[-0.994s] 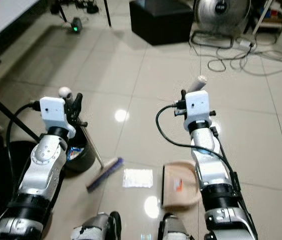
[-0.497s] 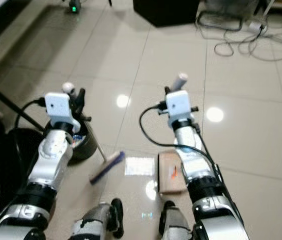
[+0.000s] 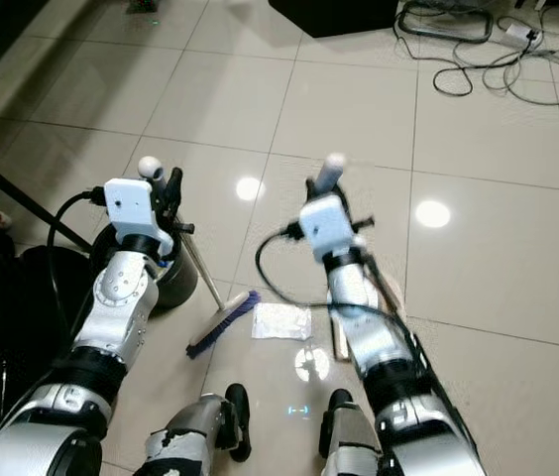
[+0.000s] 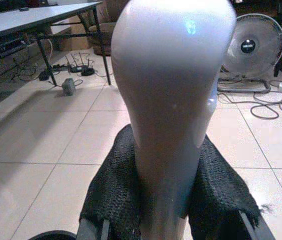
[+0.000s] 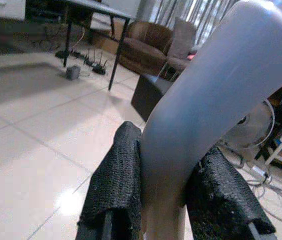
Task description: Sweep floor
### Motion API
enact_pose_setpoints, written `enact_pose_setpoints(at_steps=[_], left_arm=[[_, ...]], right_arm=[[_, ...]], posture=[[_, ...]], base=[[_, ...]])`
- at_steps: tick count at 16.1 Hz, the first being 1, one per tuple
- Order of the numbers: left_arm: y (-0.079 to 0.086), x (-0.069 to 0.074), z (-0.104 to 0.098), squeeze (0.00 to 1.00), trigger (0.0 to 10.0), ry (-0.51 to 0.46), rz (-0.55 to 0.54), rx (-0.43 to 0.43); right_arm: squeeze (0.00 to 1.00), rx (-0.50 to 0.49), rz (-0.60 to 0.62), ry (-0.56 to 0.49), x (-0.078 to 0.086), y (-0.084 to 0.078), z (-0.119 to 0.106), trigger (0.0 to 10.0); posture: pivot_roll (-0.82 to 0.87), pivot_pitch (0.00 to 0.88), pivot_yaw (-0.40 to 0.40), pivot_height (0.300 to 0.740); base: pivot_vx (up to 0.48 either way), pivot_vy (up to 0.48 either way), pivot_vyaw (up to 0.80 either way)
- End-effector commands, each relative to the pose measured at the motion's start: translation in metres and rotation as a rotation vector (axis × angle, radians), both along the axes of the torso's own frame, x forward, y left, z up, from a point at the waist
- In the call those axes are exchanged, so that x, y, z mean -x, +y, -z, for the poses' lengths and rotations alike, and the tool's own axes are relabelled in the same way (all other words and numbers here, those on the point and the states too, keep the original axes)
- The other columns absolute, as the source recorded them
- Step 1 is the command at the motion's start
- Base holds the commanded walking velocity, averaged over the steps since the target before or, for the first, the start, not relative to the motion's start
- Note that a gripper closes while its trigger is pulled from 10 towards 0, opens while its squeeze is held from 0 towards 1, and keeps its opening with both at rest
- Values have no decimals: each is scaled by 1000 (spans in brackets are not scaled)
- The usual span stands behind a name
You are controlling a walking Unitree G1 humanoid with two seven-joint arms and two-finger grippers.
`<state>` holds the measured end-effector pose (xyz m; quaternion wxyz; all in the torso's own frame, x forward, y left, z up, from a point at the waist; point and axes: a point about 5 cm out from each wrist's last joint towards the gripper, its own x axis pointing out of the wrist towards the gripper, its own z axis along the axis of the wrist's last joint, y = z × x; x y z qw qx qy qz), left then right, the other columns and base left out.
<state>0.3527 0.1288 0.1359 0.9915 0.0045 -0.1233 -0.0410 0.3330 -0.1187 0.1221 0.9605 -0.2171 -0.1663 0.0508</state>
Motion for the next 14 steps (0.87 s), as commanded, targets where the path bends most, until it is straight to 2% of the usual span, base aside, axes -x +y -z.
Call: enact_pose_setpoints(at_steps=[1,5,6,10,14], left_arm=[[0,1,9,0,10000,33,-18,2],[-10,-4,8,0,10000,43,-34,42],[-14,-6,4,0,10000,44,-46,97],[-31,-10,-2,0,10000,63,-38,249],[-41,-8,-2,0,10000,82,-11,328]], right_arm=[[0,-8,-3,-6,4,4,3,10000],[0,-35,19,34,8,12,18,10000],[0,-110,26,42,8,19,16,10000],[0,-180,-1,53,8,36,14,10000],[0,-245,33,83,4,44,12,10000]], posture=[[140,330,139,740],[153,347,139,740],[150,341,138,740],[147,347,141,740],[147,339,141,740]], base=[[0,0,0],[0,0,0],[0,0,0],[0,0,0],[0,0,0]])
